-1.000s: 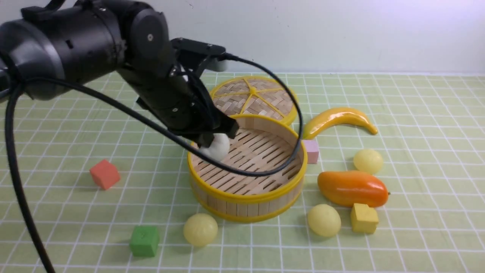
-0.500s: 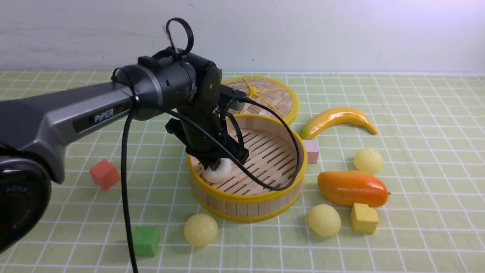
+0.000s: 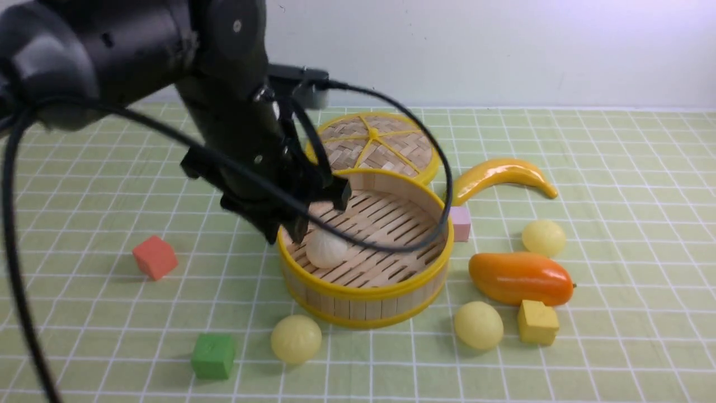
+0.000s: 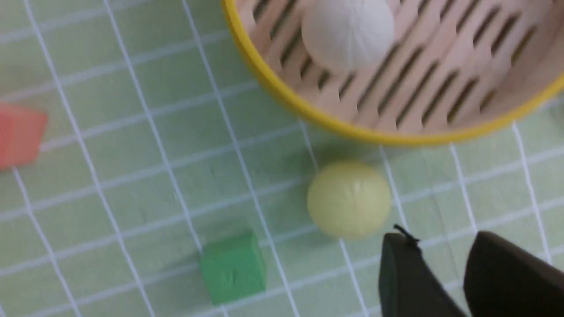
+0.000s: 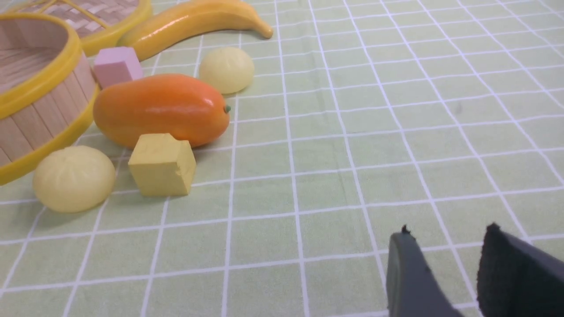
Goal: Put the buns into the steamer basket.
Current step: Use the left arm to grab a steamed stuffed bun, then use the left arm to put the steamed stuffed bun into the steamer, then use the right arm to grab a steamed stuffed bun
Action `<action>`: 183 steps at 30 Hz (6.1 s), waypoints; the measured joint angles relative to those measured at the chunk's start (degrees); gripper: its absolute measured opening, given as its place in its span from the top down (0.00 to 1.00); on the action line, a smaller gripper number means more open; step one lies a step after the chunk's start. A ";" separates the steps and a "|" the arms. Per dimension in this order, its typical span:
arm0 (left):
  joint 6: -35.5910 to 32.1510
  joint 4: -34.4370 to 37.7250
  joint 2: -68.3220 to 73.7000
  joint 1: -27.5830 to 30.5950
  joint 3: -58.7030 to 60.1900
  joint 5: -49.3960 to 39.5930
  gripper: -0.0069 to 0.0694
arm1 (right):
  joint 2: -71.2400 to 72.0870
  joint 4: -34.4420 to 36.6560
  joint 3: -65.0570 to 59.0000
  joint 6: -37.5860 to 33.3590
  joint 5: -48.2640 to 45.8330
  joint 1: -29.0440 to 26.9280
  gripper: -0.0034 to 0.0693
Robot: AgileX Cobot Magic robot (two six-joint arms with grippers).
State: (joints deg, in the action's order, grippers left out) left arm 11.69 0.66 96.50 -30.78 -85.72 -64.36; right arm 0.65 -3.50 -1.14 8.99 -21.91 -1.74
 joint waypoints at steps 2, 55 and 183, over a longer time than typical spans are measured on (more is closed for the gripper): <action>-0.10 1.31 -2.52 -0.81 6.60 2.82 0.83 | 0.00 0.00 0.00 0.00 0.00 0.00 0.62; -0.50 -3.90 1.81 -2.74 17.35 19.86 0.93 | 0.00 0.00 0.00 0.00 0.00 0.00 0.62; -16.38 17.55 -77.73 -2.74 72.60 59.90 0.93 | -110.50 13.45 77.85 -2.11 -25.43 23.52 0.62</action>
State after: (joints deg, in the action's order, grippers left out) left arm -4.69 18.21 18.78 -33.52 -13.12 -4.46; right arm -109.85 9.95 76.70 6.88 -47.33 21.78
